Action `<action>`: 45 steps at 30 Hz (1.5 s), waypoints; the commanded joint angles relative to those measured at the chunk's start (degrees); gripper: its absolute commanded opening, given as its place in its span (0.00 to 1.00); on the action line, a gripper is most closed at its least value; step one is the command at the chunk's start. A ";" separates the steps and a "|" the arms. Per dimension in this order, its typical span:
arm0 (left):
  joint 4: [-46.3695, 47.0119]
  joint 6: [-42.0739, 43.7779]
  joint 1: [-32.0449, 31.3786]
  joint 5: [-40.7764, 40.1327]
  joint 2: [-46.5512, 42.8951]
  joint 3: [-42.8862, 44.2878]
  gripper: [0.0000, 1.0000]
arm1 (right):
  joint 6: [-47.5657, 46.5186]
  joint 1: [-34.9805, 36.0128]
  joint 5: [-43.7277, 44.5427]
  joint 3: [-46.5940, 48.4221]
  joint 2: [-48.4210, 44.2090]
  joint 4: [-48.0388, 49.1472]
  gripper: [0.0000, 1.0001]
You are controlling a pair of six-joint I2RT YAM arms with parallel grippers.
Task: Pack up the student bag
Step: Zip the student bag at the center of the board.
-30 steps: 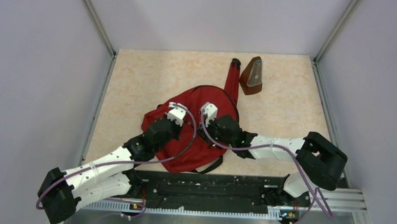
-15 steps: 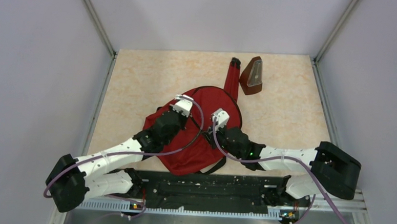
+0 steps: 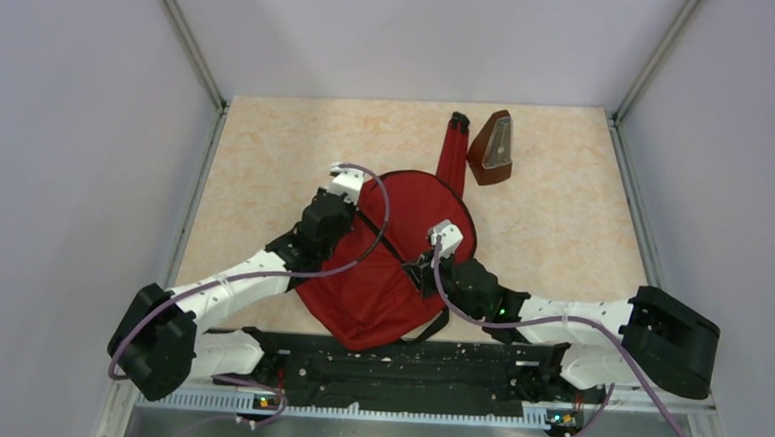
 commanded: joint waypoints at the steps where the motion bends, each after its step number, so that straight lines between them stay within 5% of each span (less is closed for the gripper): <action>1: 6.83 -0.99 3.13 -0.75 2.75 3.43 0.00 | 0.07 0.69 0.87 -0.77 -1.48 0.22 0.00; 12: 6.44 -6.50 7.28 -1.87 11.13 5.57 0.00 | 0.29 0.90 1.05 -1.07 -3.69 0.05 0.00; 17: 6.08 -5.79 7.27 4.96 8.81 4.86 0.01 | -0.64 0.87 1.68 0.73 -4.33 -2.87 0.02; 18: 5.58 -5.88 7.29 5.91 8.19 4.85 0.11 | -0.96 0.86 1.67 1.53 -4.38 -4.07 0.17; 21: 4.80 -6.59 7.26 7.52 5.60 3.98 0.63 | -1.84 0.56 1.58 4.29 -4.64 -8.46 0.65; 23: 5.19 -7.31 7.31 8.14 3.34 2.70 0.83 | -2.29 -0.12 1.17 6.01 -5.31 -11.35 0.80; 24: 5.18 -7.46 7.45 8.41 2.32 2.15 0.86 | -2.45 -0.84 0.34 6.88 -5.58 -13.03 0.83; 30: -1.73 -12.63 9.73 6.97 -3.63 2.64 0.89 | -2.30 -10.80 -7.62 10.27 -8.73 -22.01 0.86; 38: -23.54 -23.62 17.45 6.83 -14.90 9.64 0.90 | -2.49 -32.39 -8.62 11.79 -17.58 -34.32 0.99; 45: -41.32 -24.41 18.51 3.06 -22.98 19.68 0.91 | -4.24 -37.03 12.19 9.68 -31.15 -38.00 0.99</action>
